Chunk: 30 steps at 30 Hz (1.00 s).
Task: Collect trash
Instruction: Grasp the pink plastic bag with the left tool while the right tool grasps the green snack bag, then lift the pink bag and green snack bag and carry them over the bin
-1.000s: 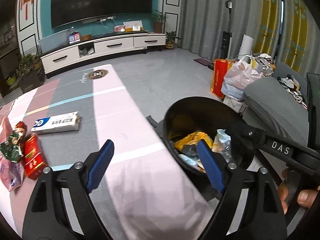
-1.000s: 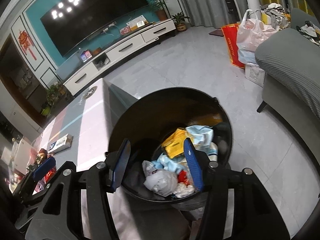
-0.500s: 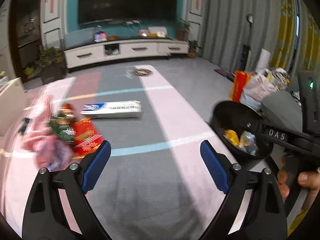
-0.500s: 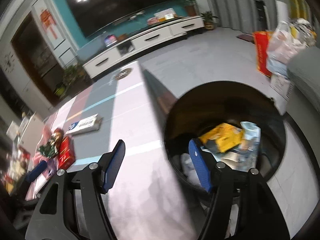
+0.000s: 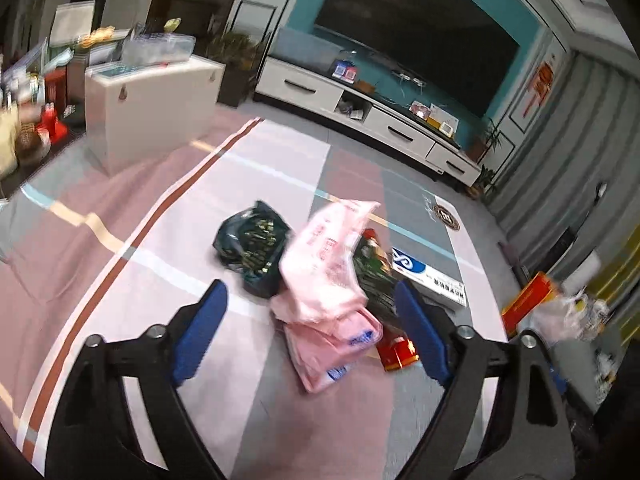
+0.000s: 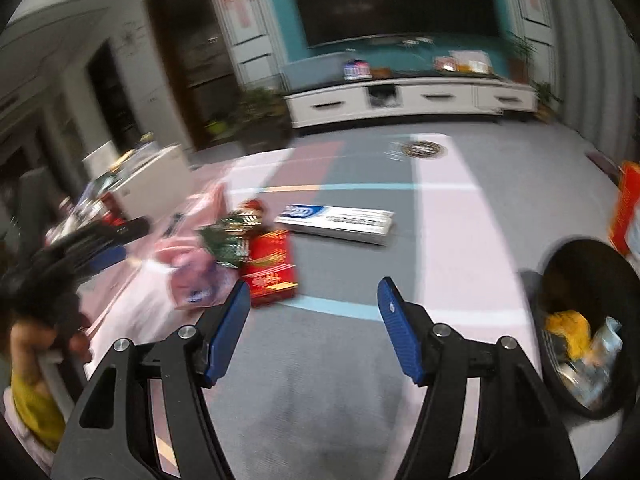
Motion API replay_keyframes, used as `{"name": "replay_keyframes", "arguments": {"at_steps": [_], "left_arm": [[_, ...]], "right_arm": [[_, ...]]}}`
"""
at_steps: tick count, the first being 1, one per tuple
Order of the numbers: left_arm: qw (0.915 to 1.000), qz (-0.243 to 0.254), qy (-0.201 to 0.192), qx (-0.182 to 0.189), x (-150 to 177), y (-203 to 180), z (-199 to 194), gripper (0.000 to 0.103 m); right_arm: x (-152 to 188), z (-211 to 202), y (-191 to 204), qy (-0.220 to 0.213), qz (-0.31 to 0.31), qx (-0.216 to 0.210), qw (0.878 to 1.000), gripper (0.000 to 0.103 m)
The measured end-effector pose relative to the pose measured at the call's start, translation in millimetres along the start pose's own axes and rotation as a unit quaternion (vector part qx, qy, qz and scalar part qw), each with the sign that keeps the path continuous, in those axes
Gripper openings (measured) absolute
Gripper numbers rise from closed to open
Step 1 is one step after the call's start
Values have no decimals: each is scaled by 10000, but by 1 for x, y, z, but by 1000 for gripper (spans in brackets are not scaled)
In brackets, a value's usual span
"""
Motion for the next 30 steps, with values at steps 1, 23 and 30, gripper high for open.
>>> {"name": "replay_keyframes", "arguments": {"at_steps": [1, 23, 30], "left_arm": [[10000, -7, 41, 24, 1, 1, 3, 79], [9997, 221, 84, -56, 1, -1, 30, 14], [9983, 409, -346, 222, -4, -21, -8, 12]], "right_arm": [[-3, 6, 14, -26, -143, -86, 9999, 65], [-17, 99, 75, 348, -355, -416, 9979, 10], [-36, 60, 62, -184, 13, -536, 9984, 8]]}}
Point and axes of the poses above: each gripper's, at about its wrist camera, not at the fingertips, and z roughly the way its jaws point, y to its left, x to its underside, the point moved 9 cm from there along z, roughly the way its jaws point, and after that the axes turned 4 degrees about x, right-handed, at the moved point
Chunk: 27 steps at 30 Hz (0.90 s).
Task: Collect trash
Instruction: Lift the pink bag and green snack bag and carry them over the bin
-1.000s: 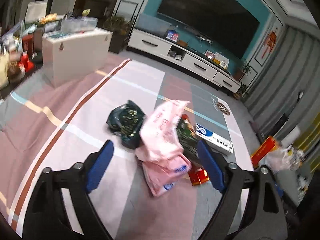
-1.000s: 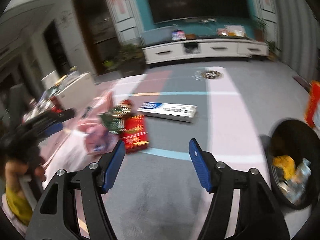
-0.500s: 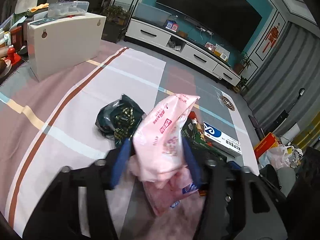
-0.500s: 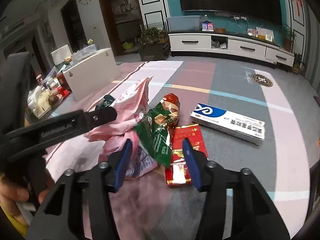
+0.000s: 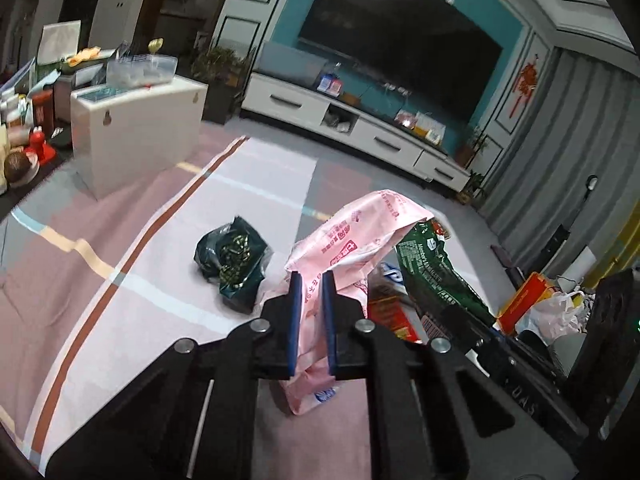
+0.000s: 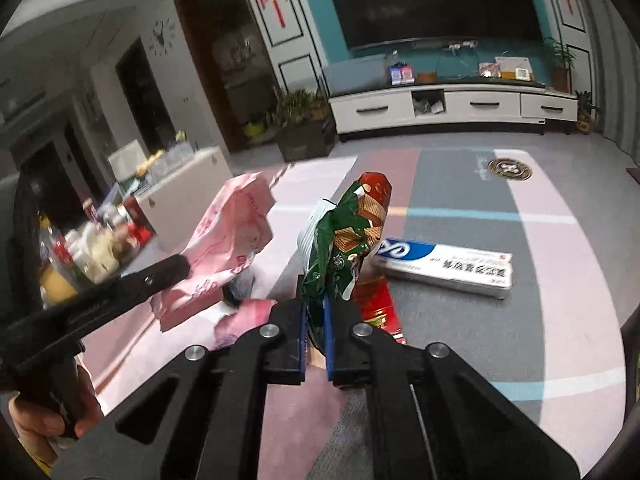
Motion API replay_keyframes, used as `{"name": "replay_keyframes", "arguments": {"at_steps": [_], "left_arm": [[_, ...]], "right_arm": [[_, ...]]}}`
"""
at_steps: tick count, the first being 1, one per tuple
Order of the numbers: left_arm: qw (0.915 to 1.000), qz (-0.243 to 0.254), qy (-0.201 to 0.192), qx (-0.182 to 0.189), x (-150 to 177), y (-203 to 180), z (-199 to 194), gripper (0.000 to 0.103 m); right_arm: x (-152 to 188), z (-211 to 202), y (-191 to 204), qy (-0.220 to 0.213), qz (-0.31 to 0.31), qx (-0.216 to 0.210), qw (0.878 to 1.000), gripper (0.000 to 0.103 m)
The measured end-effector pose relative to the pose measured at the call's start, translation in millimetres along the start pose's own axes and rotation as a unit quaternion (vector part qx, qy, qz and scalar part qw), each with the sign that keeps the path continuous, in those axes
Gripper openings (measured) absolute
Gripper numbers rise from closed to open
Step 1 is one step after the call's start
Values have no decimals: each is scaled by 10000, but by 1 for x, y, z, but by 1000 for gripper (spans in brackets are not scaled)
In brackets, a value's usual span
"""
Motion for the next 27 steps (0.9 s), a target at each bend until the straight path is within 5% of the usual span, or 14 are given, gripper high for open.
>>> {"name": "replay_keyframes", "arguments": {"at_steps": [10, 27], "left_arm": [[9975, 253, -121, 649, 7, -46, -28, 12], [9891, 1125, 401, 862, 59, -136, -2, 12]], "right_arm": [[-10, -55, -33, -430, 382, 190, 9982, 8], [-2, -119, -101, -568, 426, 933, 9931, 8]]}}
Point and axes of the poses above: each gripper's, at about its wrist camera, not at the fingertips, and z roughly the way its jaws point, y to its left, x to its underside, the point moved 9 cm from there along z, roughly the way its jaws point, and after that the axes turned 4 degrees about x, right-handed, at the moved point
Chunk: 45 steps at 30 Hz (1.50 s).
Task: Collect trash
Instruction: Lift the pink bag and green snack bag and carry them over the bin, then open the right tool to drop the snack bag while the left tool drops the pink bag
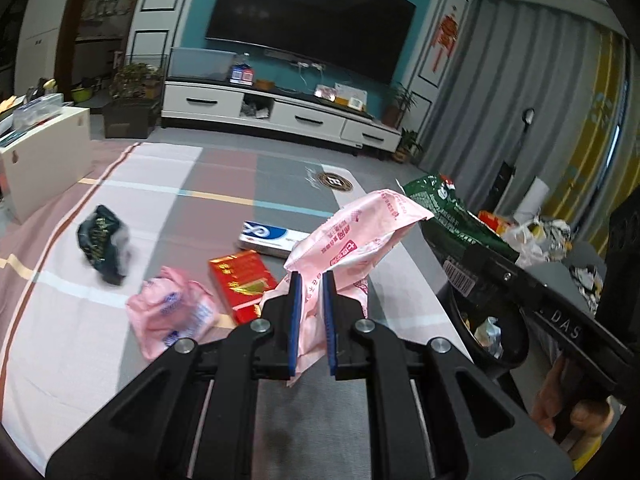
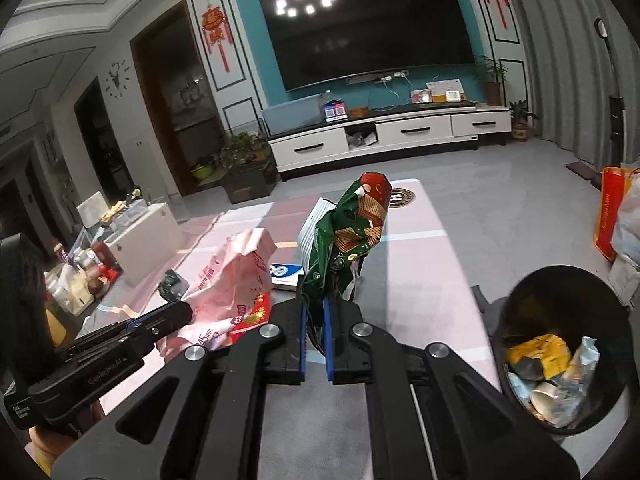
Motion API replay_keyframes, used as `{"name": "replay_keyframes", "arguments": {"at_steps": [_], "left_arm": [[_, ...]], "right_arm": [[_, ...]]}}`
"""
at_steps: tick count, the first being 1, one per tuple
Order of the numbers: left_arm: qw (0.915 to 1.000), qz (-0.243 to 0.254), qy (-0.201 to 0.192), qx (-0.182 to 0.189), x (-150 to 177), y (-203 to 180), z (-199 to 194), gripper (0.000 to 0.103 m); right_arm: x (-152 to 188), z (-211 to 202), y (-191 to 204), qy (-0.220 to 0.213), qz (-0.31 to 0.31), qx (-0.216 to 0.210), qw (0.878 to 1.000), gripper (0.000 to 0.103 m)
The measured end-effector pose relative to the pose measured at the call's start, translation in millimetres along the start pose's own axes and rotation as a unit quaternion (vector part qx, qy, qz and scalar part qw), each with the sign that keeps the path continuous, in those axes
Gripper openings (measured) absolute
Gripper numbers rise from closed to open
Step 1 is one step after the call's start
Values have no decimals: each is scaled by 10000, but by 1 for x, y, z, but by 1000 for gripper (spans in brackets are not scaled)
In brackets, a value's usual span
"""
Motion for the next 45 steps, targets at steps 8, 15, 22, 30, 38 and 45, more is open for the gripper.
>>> {"name": "replay_keyframes", "arguments": {"at_steps": [8, 15, 22, 30, 38, 45], "left_arm": [[9994, 286, 192, 72, 7, -37, 19, 12], [9977, 598, 302, 130, 8, -74, 30, 12], [9944, 965, 422, 123, 10, -111, 42, 12], [9888, 1370, 560, 215, 17, -159, 58, 12], [9815, 1734, 762, 291, 28, -200, 83, 12], [9704, 2122, 1123, 275, 50, -230, 116, 13]], "right_arm": [[7, -12, -34, 92, -4, 317, 9995, 8], [8, -25, -58, 85, 45, 496, 9987, 8], [14, -41, -93, 140, 107, 835, 9964, 8], [22, -61, -144, 162, 363, 1265, 9912, 8], [33, -70, -192, 298, 723, 1584, 9843, 8], [49, -68, -224, 552, 1012, 1717, 9784, 8]]}}
Point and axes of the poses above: each gripper's, at about its wrist camera, not at the fingertips, and z roughly the way its jaws point, y to its left, x to its underside, the point moved 9 cm from there along z, roughly the way its jaws point, and after that the axes turned 4 degrees about x, right-handed, at the moved point
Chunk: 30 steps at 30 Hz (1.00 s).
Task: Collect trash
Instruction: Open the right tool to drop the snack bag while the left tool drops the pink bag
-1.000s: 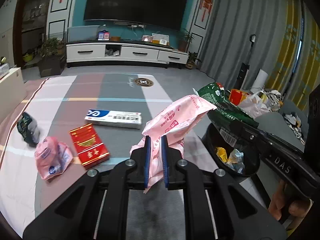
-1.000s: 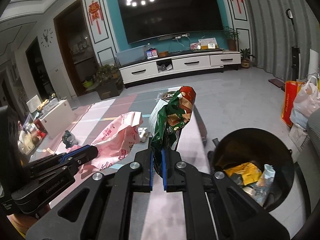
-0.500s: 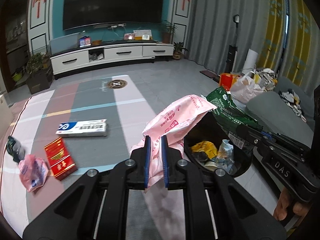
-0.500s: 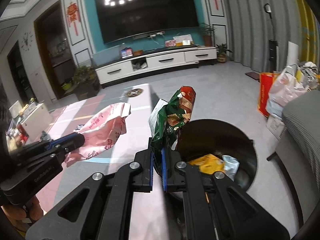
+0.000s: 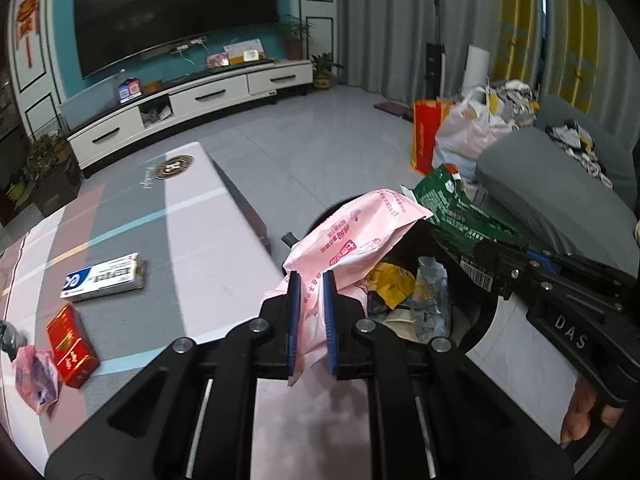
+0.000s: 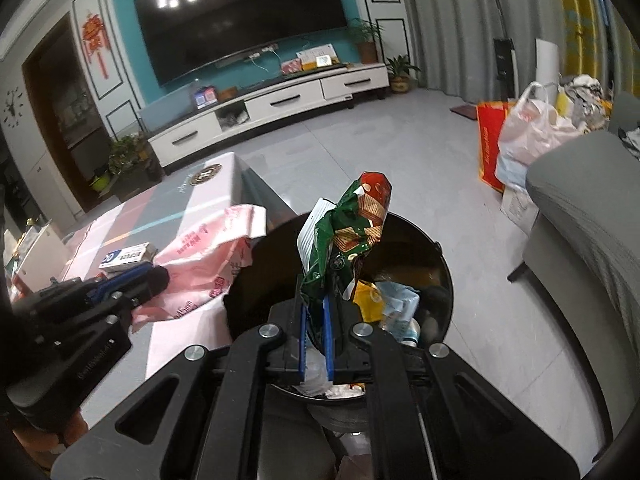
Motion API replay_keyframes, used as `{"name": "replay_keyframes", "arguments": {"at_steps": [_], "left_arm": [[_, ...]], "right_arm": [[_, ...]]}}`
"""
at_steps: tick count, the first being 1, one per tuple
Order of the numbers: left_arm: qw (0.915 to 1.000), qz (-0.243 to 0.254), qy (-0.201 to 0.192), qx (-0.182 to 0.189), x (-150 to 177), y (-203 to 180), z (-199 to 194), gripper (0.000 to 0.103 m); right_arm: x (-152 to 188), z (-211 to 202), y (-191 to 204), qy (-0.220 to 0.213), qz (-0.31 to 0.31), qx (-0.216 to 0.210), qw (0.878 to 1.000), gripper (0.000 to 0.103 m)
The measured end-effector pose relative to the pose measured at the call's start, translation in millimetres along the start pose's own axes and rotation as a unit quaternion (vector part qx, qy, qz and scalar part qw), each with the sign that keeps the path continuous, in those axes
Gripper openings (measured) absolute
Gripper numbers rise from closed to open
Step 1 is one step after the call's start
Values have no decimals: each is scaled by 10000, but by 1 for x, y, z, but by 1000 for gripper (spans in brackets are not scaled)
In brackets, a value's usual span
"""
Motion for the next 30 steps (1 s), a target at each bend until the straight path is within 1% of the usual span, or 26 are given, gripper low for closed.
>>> {"name": "replay_keyframes", "arguments": {"at_steps": [5, 10, 16, 19, 22, 24, 25, 26, 27, 28, 30], "left_arm": [[9998, 53, 172, 109, -1, -13, 18, 13], [9988, 126, 457, 130, 3, -24, 40, 15], [9970, 109, 747, 155, 12, -30, 59, 16], [9965, 101, 815, 167, 13, -30, 63, 18], [9959, 121, 871, 212, 14, -32, 65, 19], [9959, 136, 868, 210, 14, -32, 65, 26], [9959, 140, 862, 217, 14, -32, 64, 29], [9959, 138, 860, 238, 14, -31, 64, 39], [9961, 128, 841, 253, 13, -31, 63, 46], [9962, 122, 826, 253, 13, -31, 62, 48], [9965, 89, 799, 244, 13, -29, 60, 52]], "right_arm": [[3, 6, -15, 108, 145, 64, 9998, 8], [10, 19, -27, 392, 320, 97, 9987, 8], [21, 35, -29, 709, 361, 98, 9968, 8], [25, 42, -28, 848, 386, 72, 9956, 8], [28, 44, -27, 956, 392, 58, 9946, 12], [30, 46, -28, 1021, 395, 62, 9940, 16], [30, 47, -29, 1022, 391, 84, 9940, 20], [30, 47, -30, 1026, 385, 102, 9939, 27], [30, 48, -30, 1029, 388, 107, 9939, 30], [30, 47, -30, 1019, 404, 105, 9939, 34], [29, 46, -30, 991, 432, 98, 9941, 37]]}}
Point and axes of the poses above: each gripper's, at about its wrist camera, not at the fingertips, and z roughly the way its jaws point, y to its left, x to its underside, the point moved 9 cm from there along z, roughly the way its jaws point, and after that the axes turned 4 degrees about x, right-handed, at the moved point
